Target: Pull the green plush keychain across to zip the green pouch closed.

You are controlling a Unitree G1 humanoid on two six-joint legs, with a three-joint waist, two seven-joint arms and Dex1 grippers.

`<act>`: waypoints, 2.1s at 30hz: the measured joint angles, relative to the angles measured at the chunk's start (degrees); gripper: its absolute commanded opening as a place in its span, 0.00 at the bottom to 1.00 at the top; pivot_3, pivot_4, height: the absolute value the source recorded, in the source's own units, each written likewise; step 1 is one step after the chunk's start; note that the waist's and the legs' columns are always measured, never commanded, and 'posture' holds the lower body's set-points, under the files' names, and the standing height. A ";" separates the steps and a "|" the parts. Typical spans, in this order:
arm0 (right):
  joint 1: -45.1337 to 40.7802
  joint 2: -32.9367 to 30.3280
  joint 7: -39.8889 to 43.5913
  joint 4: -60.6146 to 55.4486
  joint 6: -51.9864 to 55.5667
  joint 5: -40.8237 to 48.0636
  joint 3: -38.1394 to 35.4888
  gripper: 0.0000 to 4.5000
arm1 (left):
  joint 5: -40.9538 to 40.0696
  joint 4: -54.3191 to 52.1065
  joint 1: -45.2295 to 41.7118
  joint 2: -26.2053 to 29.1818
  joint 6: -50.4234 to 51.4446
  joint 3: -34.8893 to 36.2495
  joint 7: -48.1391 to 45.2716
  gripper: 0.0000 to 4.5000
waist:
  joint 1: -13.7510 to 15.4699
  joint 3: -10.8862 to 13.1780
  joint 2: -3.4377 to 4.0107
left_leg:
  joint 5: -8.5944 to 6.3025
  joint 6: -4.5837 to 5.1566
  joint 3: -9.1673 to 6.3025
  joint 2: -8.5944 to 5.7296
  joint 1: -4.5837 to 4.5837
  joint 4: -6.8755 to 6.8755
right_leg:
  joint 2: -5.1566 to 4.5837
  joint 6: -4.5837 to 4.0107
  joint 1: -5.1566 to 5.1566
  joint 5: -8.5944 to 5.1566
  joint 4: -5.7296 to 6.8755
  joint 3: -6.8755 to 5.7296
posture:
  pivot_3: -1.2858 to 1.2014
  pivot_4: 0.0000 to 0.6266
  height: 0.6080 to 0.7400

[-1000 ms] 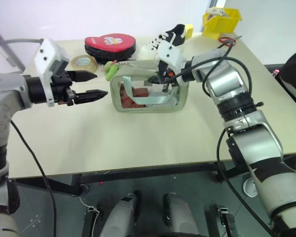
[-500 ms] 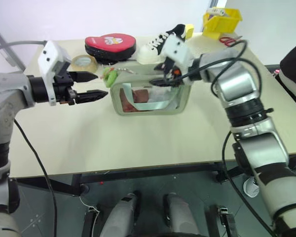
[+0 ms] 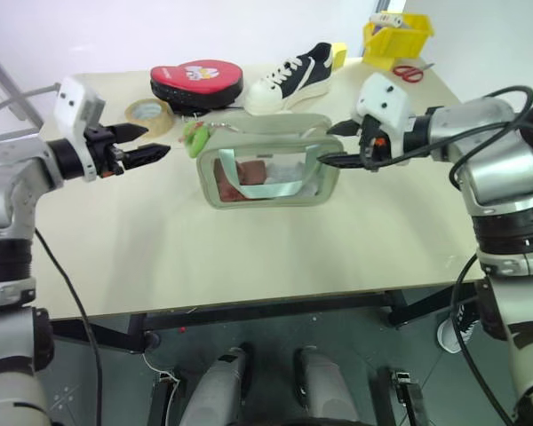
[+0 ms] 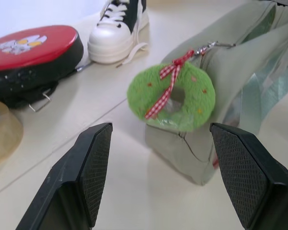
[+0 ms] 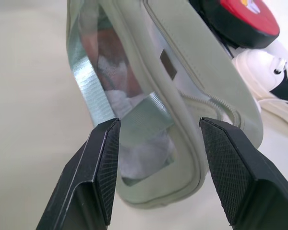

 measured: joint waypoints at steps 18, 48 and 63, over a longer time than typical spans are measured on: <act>1.77 -0.11 1.19 2.94 -6.09 0.15 0.08 0.01 | 5.66 16.19 -5.47 -11.62 -7.79 -1.84 6.50 0.77 | 0.00 -0.01 -0.02 | 0.00 0.02 -0.01 0.00 0.04 0.08 | 0.02 0.08 0.07 0.04 0.01 -0.09 | 0.52 0.24 1.00; 2.76 -0.84 2.54 1.12 -5.44 0.59 0.06 0.00 | 11.26 28.29 -13.28 -15.08 -18.34 -4.15 1.71 0.01 | -0.07 -0.02 -0.03 | -0.01 0.03 -0.02 0.00 0.06 0.11 | 0.02 0.09 0.12 0.04 0.01 -0.14 | 0.52 0.24 1.00; 1.51 0.50 1.59 2.67 -5.25 -0.36 0.36 0.00 | 16.55 14.03 -16.23 -17.65 -17.81 -13.33 -0.36 0.23 | -0.23 -0.02 -0.03 | -0.01 0.04 -0.01 0.01 0.13 0.10 | 0.04 0.09 0.15 0.04 0.02 -0.11 | 0.52 0.24 1.00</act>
